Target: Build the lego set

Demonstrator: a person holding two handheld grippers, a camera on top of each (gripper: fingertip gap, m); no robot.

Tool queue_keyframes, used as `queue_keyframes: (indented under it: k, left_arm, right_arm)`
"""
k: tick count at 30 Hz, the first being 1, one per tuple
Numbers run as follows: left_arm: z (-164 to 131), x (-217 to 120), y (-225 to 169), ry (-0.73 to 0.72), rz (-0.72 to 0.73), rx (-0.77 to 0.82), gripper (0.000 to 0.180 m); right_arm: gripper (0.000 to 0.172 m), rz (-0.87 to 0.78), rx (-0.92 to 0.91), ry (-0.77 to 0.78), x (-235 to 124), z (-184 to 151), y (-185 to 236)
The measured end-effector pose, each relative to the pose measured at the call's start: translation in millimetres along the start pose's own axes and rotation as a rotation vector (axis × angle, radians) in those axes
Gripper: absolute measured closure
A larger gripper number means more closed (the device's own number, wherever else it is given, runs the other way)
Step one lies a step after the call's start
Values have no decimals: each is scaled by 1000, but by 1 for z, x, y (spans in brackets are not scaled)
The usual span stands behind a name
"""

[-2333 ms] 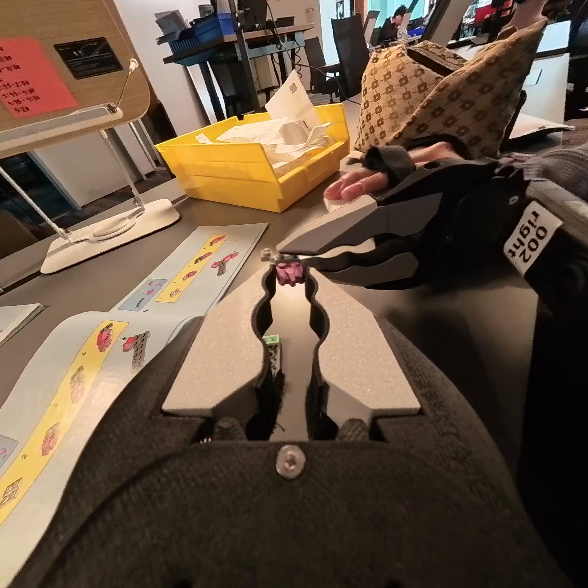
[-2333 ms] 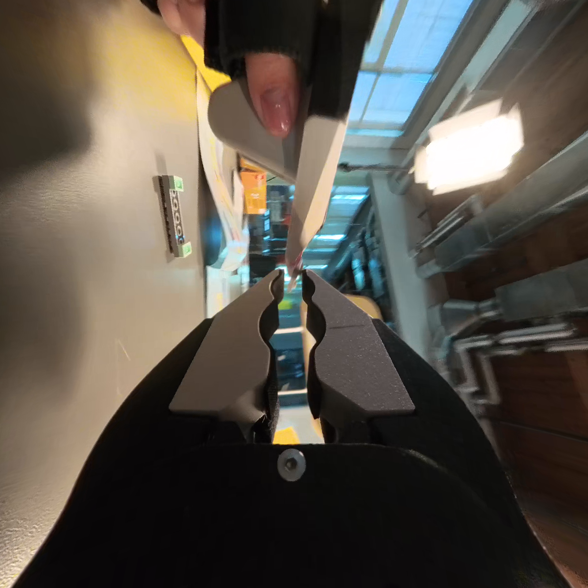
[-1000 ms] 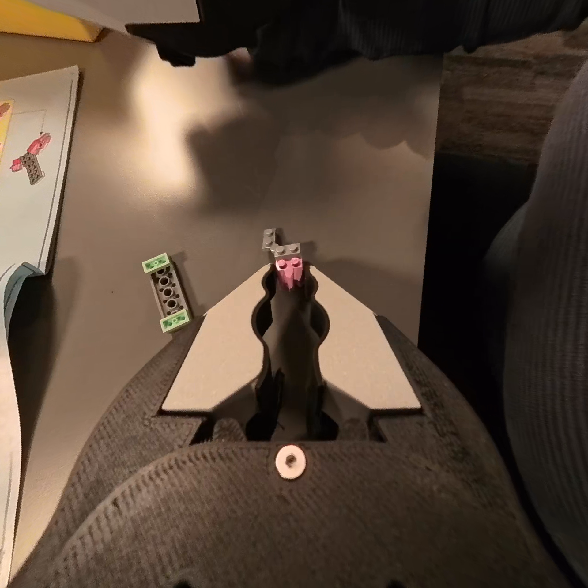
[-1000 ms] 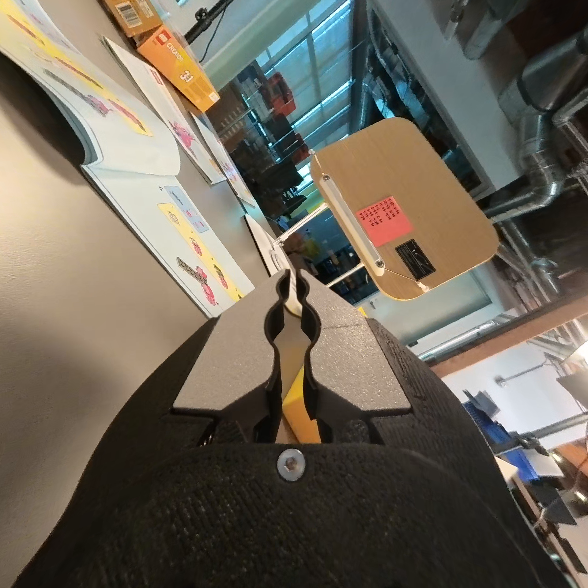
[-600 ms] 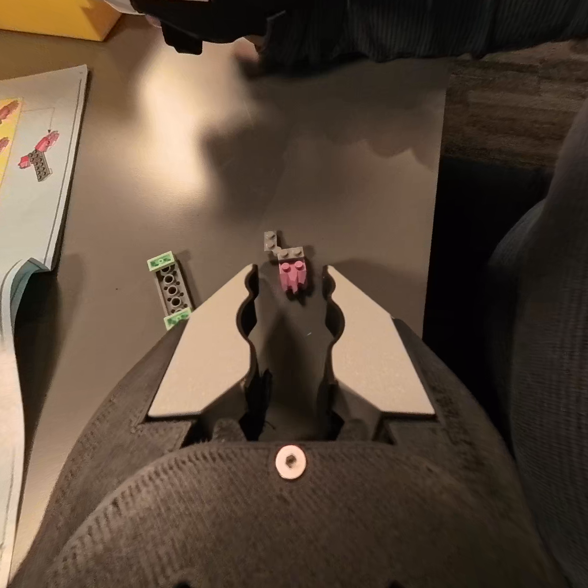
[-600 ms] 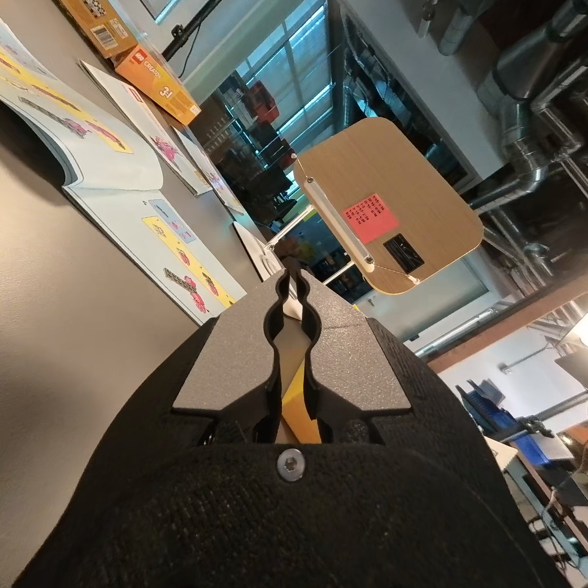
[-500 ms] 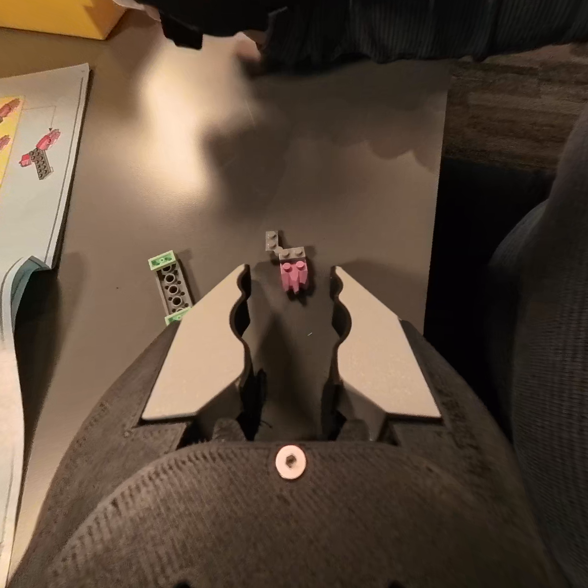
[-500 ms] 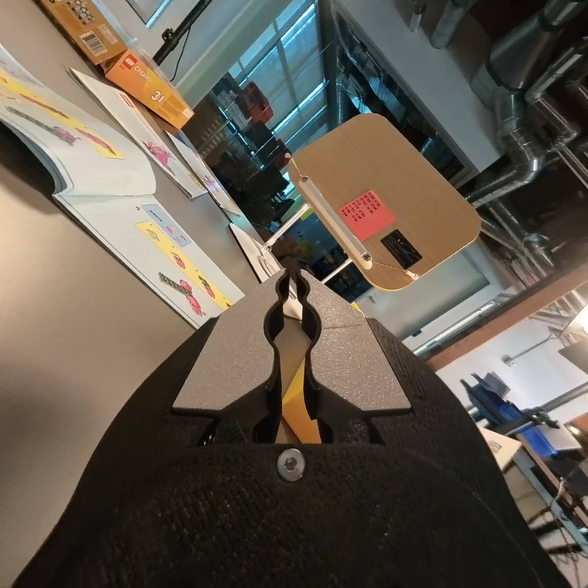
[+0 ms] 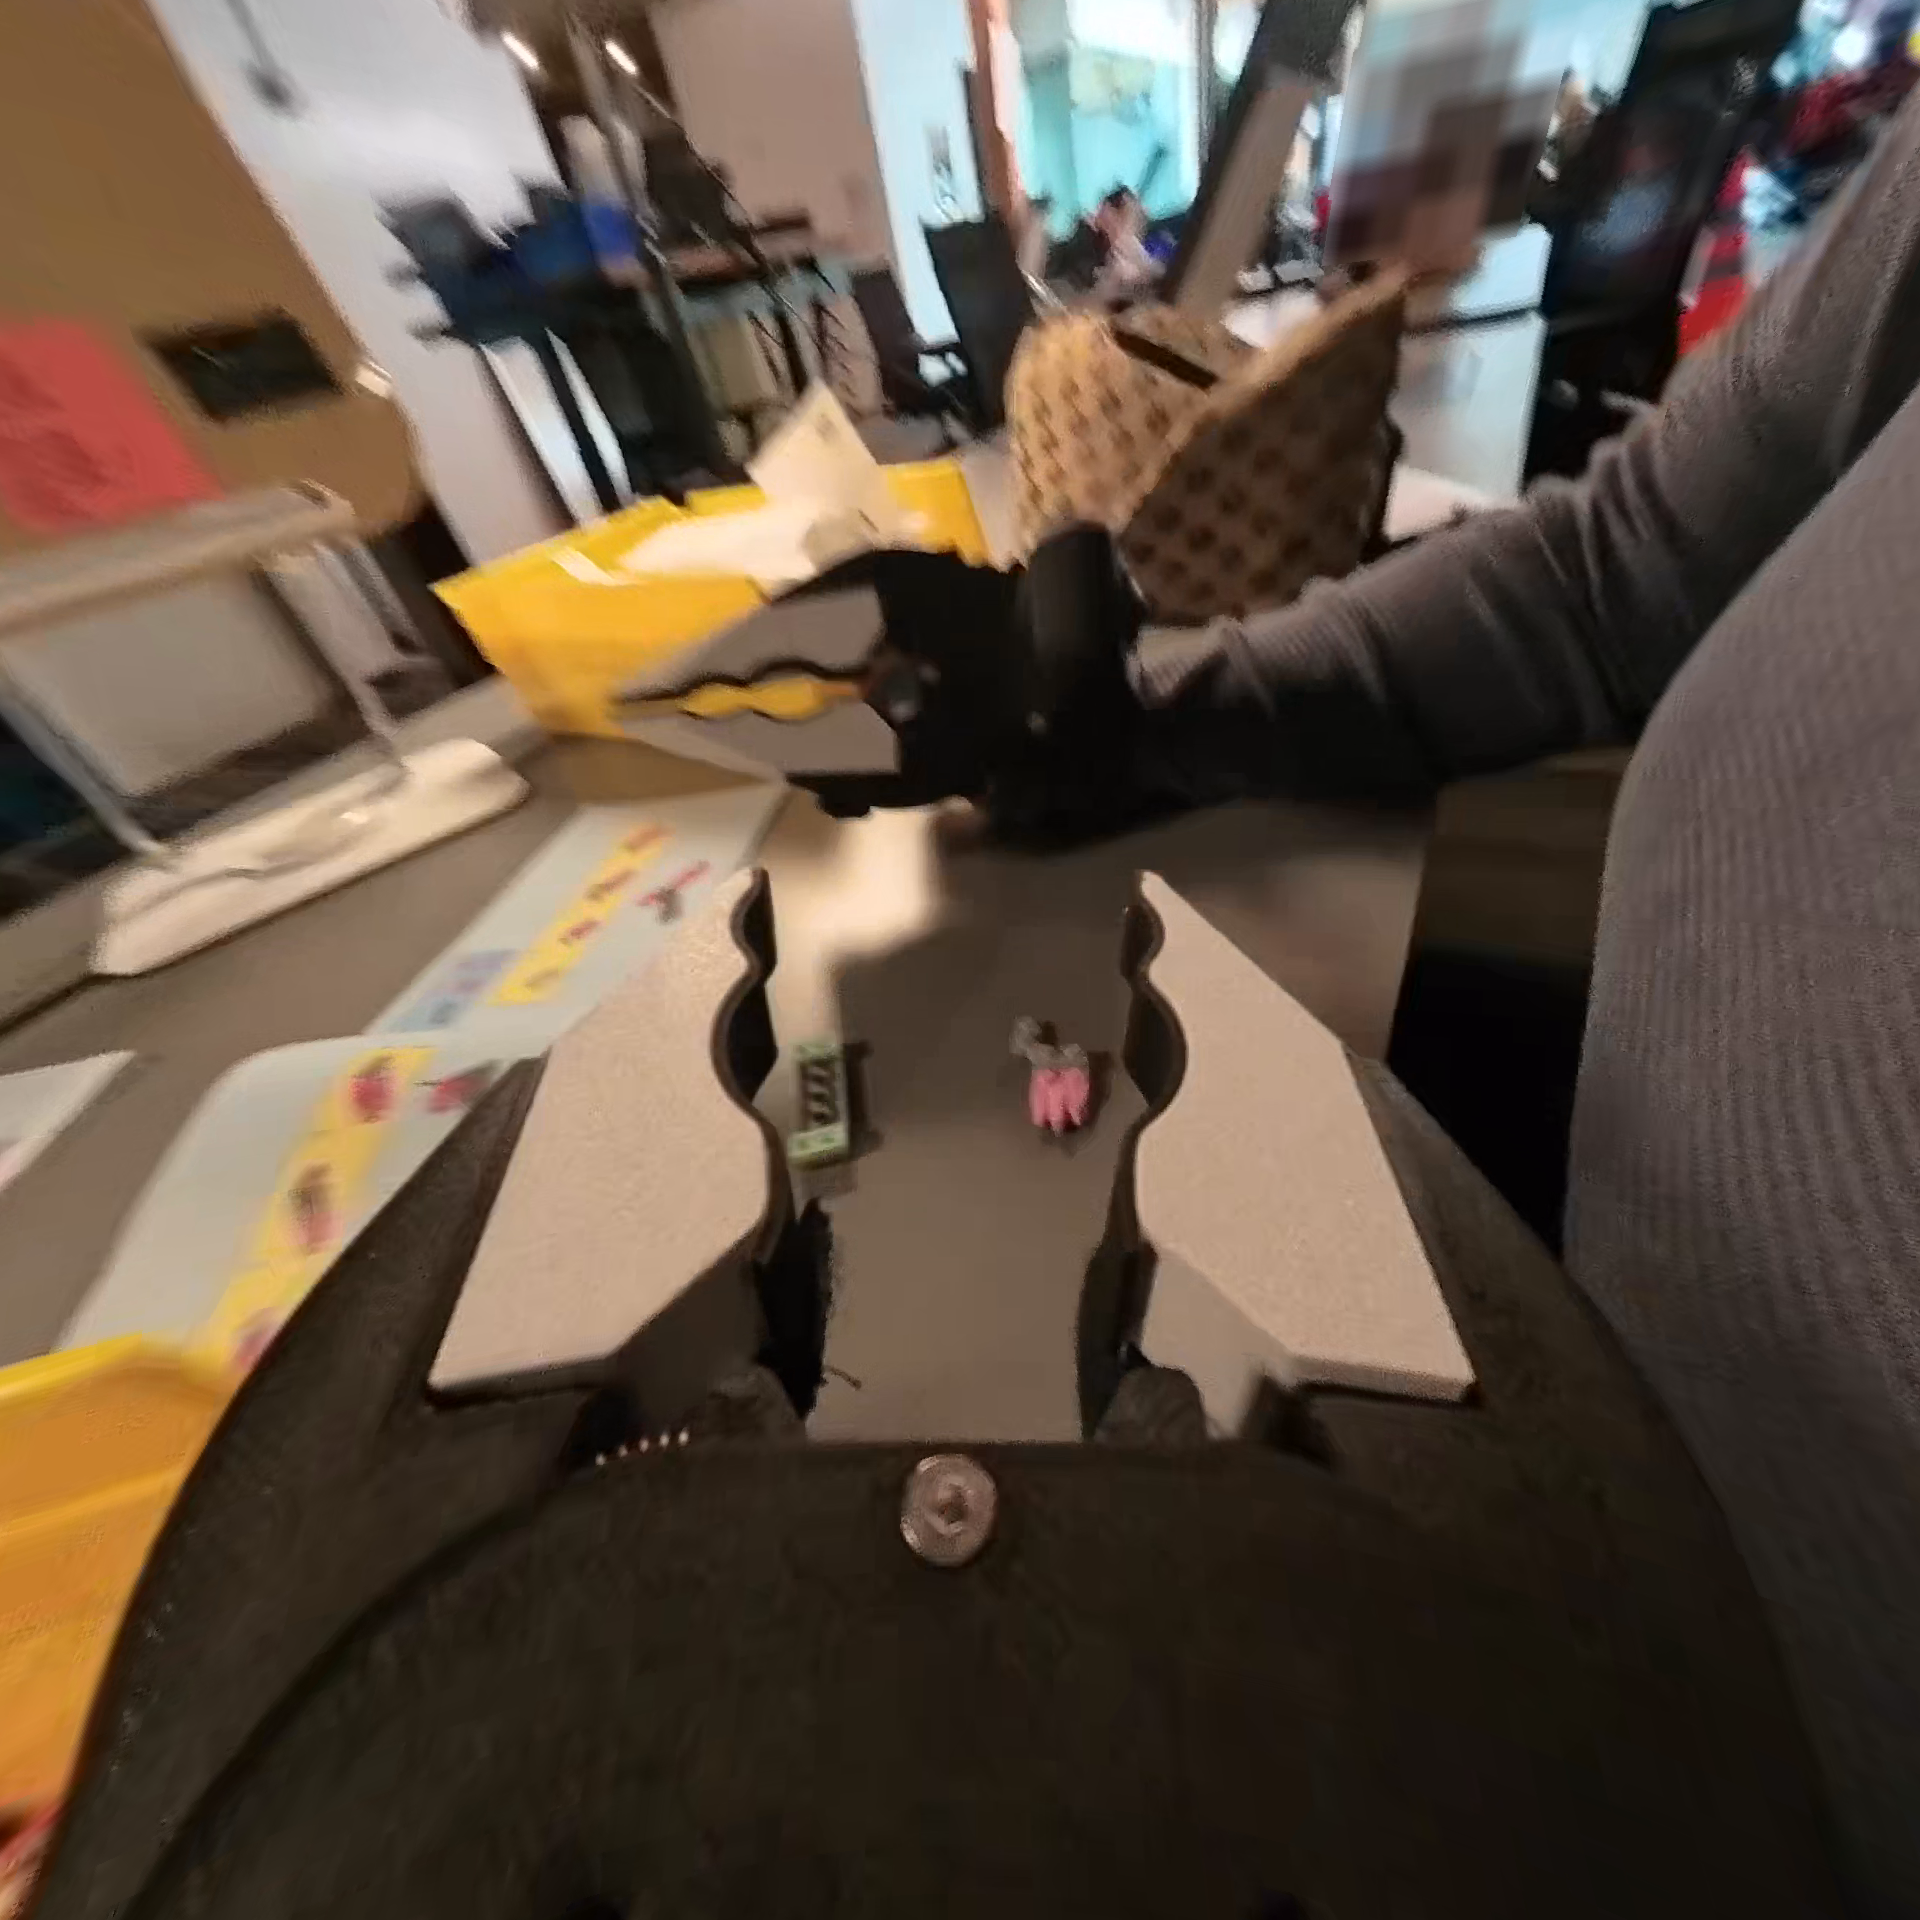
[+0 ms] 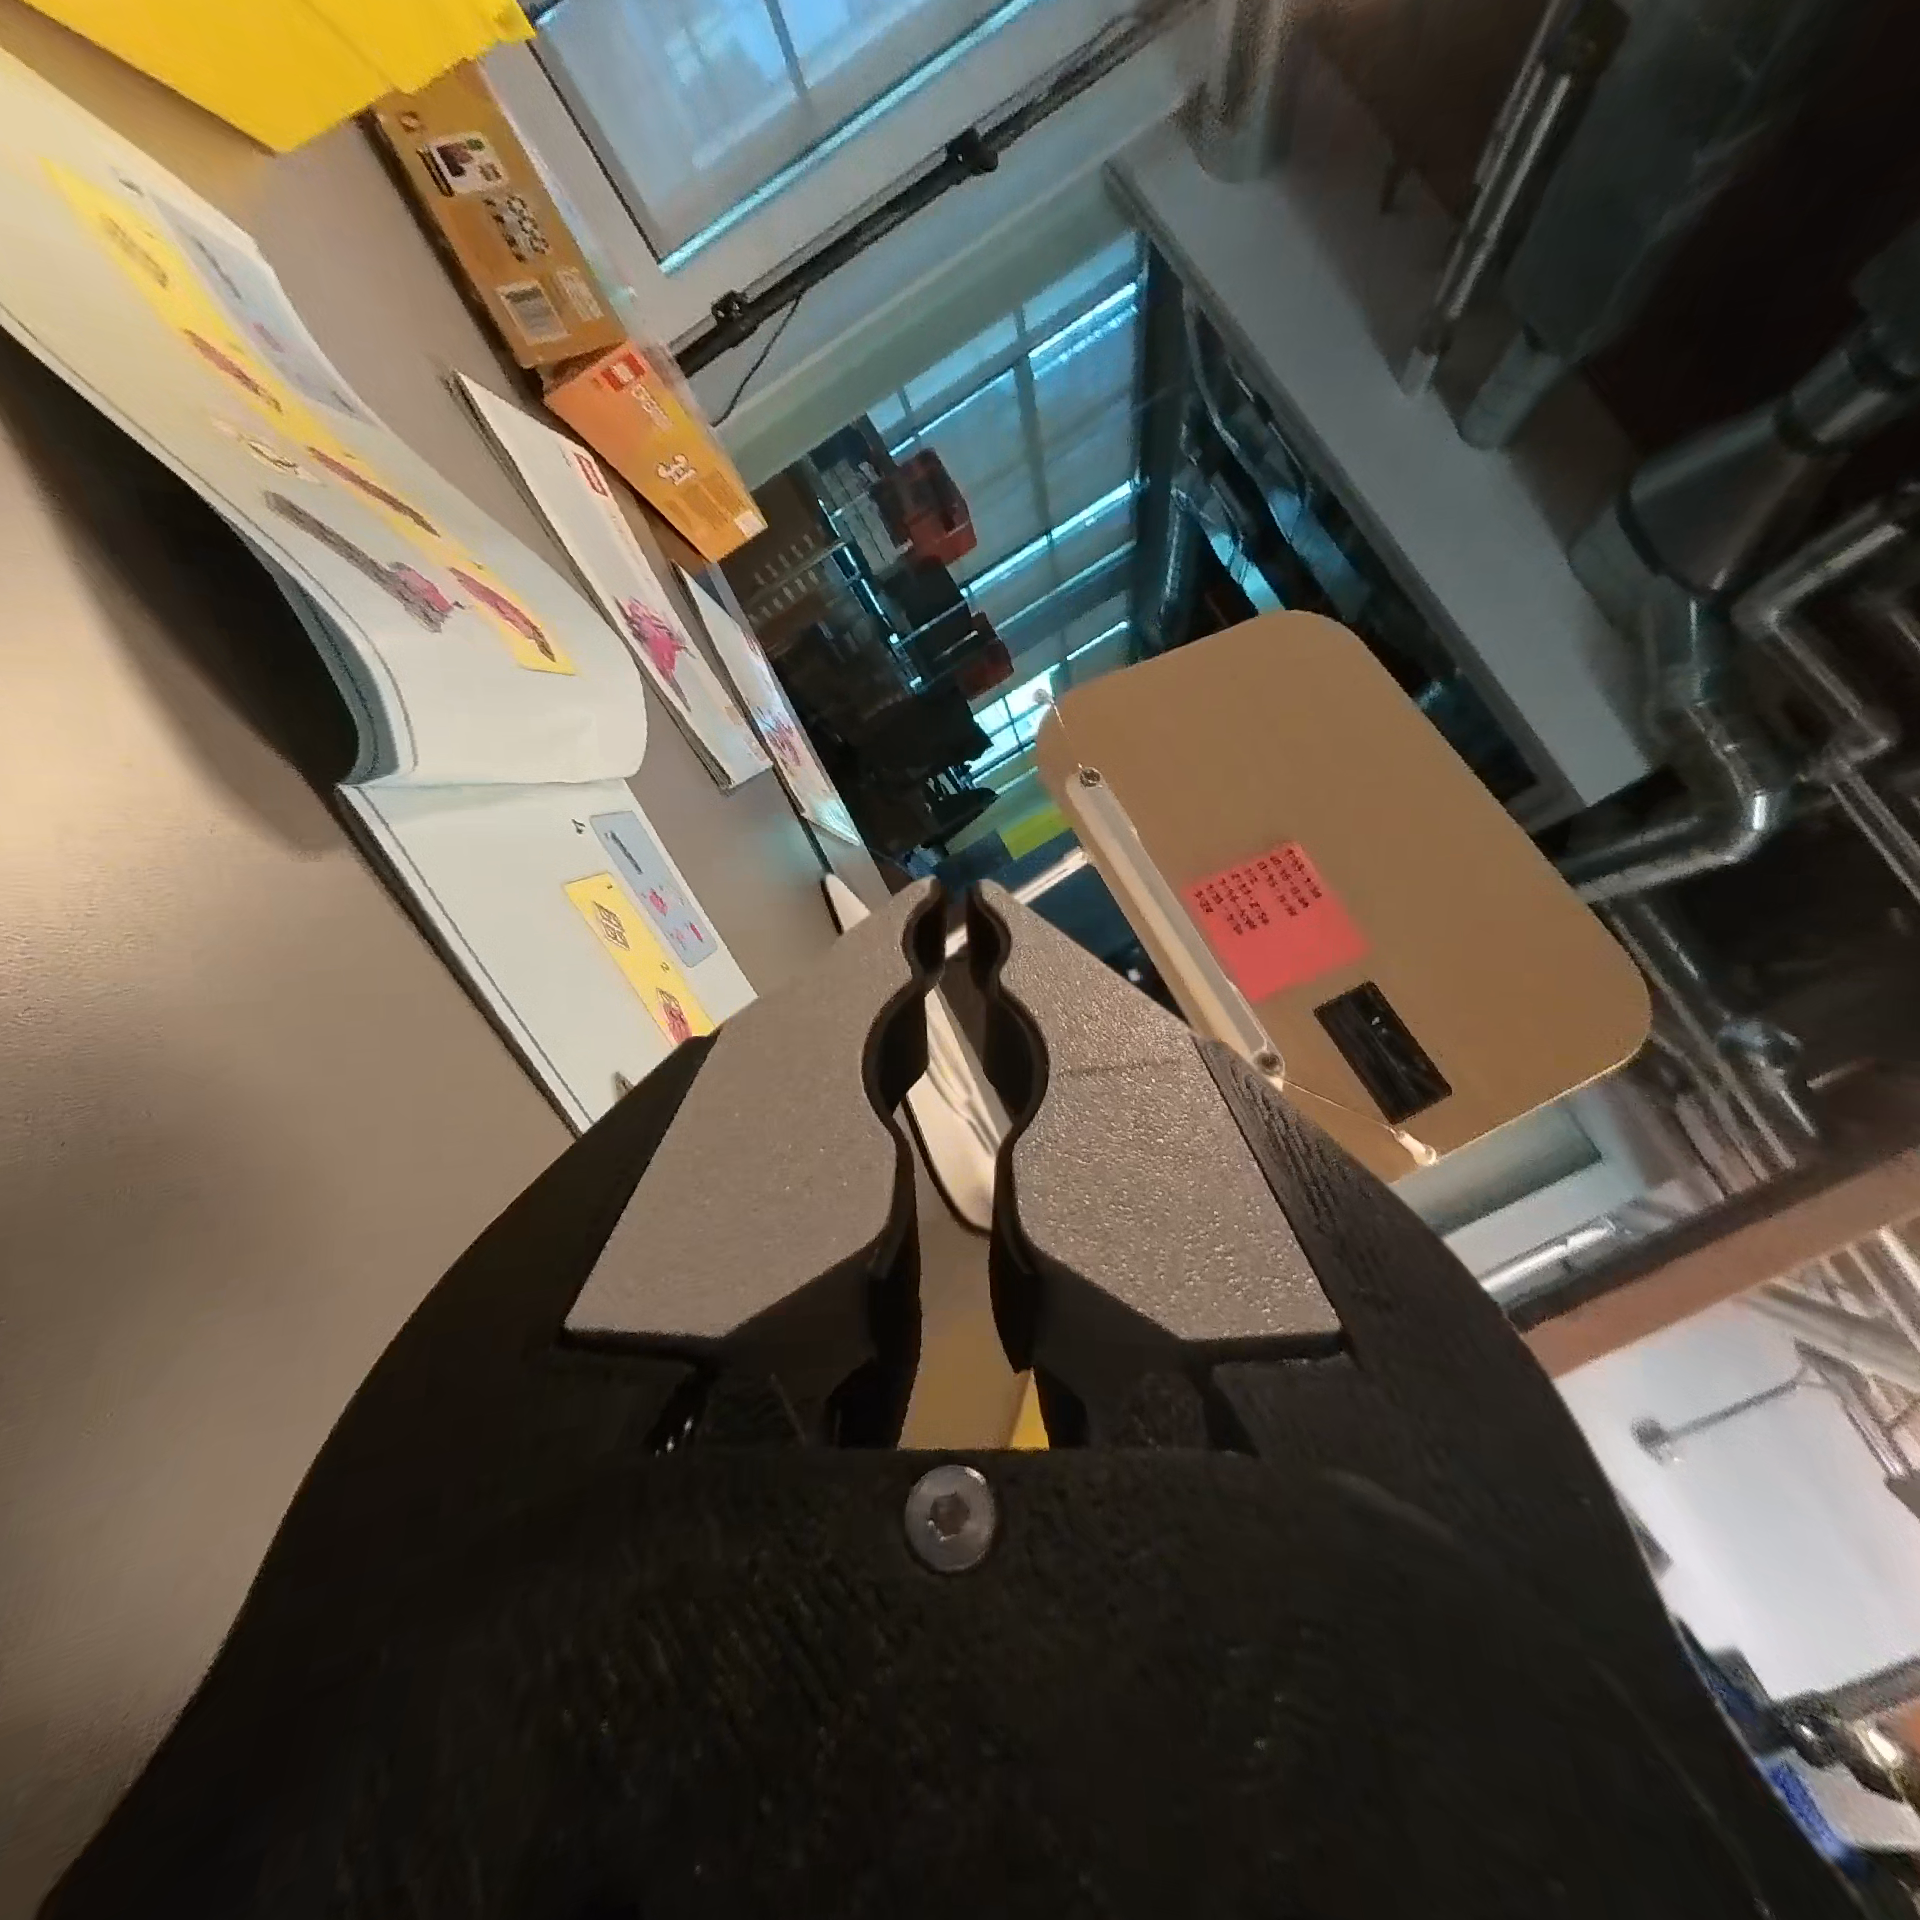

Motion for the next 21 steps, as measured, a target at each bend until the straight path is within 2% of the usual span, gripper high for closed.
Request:
queue_keyframes:
  k: [2, 4, 8, 10, 15, 21]
  left_arm:
    - [23, -22, 9, -86, 115, 35, 115]
    - [55, -53, 23, -169, 307, 95, 110]
    - [124, -139, 44, -274, 790, 426, 107]
    - [145, -171, 49, -300, 927, 479, 105]
    - [160, -214, 55, -427, 1002, 355, 104]
    - [162, -237, 59, -577, 959, 159, 105]
  right_arm:
    - [172, -5, 12, -10, -2, 1, -2]
    - [172, -11, 27, -15, -3, 1, -4]
    - [172, -9, 35, -10, -6, -1, -7]
    - [172, -11, 38, -13, -7, -1, -8]
    - [172, -15, 38, -2, -8, -3, -10]
    - [172, -4, 27, -16, -11, 2, -8]
Point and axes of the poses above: each gripper's, where its closed fingertips meet, x out along the fingers, z out of its top, y = z × x across the jaws, the point moved 5 cm from there along -x, back along the fingers, and after that the axes turned 7 degrees about -y, right-handed, at the moved point
